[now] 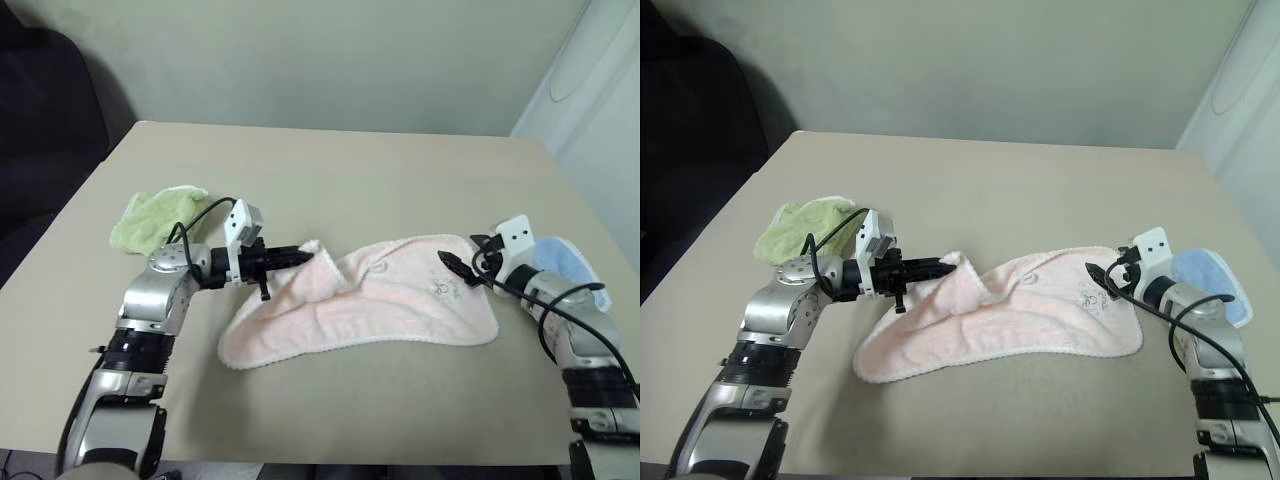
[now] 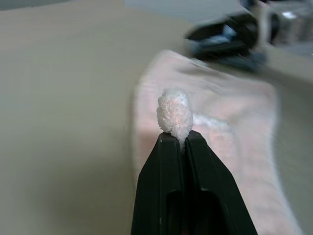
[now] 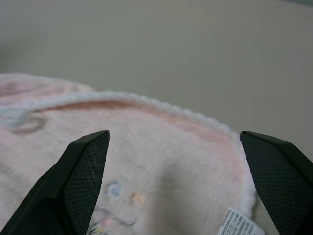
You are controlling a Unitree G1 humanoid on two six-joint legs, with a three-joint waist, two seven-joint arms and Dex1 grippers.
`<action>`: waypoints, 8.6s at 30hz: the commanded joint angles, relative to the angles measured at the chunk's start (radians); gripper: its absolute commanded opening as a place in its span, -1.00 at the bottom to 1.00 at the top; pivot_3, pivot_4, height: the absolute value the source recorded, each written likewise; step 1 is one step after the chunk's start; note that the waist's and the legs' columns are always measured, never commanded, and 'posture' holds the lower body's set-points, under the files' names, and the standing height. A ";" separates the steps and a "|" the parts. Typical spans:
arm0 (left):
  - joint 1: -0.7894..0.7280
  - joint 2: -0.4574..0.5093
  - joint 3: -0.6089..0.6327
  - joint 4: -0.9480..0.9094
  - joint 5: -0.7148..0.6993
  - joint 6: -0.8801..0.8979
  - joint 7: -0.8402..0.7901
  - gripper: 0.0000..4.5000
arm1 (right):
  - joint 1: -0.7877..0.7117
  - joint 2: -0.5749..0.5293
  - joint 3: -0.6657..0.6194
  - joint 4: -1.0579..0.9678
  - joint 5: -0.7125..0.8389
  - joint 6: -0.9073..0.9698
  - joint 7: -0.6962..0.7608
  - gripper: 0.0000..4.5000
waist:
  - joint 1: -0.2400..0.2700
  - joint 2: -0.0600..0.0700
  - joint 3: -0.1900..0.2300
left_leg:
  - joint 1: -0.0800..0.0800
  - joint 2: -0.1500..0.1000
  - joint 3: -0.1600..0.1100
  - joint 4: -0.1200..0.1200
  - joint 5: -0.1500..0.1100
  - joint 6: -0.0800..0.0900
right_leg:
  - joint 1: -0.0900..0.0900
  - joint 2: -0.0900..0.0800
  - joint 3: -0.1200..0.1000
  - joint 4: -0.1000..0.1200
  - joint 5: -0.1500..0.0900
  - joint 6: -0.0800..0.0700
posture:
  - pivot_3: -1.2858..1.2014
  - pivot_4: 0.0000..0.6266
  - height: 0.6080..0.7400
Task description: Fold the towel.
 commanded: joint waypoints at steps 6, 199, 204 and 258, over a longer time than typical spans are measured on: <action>0.041 -0.016 0.176 -0.046 -0.099 0.068 0.134 -0.98 | -0.171 -0.003 0.006 0.346 -0.082 -0.119 0.038 1.00 | 0.003 0.000 0.000 | 0.002 0.000 0.000 -0.001 0.000 0.000 | 0.000 0.000 -0.001 0.000 0.001 0.000 | 0.03 -0.52 1.00; 0.049 0.160 0.104 0.199 0.044 -0.055 0.098 -1.00 | 0.455 -0.255 -0.214 -0.271 0.136 0.085 0.232 -0.98 | 0.004 -0.009 0.000 | -0.005 -0.001 0.001 0.002 0.004 -0.003 | -0.003 0.001 0.000 0.005 -0.004 -0.008 | 0.03 -0.52 1.00; 0.036 0.154 0.079 0.224 0.074 -0.066 0.084 -1.00 | 0.425 -0.245 -0.184 -0.229 0.109 0.066 0.221 -0.98 | 0.005 -0.009 0.000 | -0.004 -0.001 0.001 0.002 0.004 -0.003 | -0.003 0.001 0.000 0.005 -0.004 -0.008 | 0.03 -0.52 1.00; 0.314 0.160 0.275 -0.198 -0.135 0.118 0.113 1.00 | 0.812 -0.086 -0.776 -0.668 0.938 0.643 -0.005 0.98 | 0.002 -0.010 0.000 | -0.005 -0.001 0.000 0.002 -0.005 -0.012 | -0.003 0.002 0.001 0.005 -0.019 0.003 | 0.03 -0.52 1.00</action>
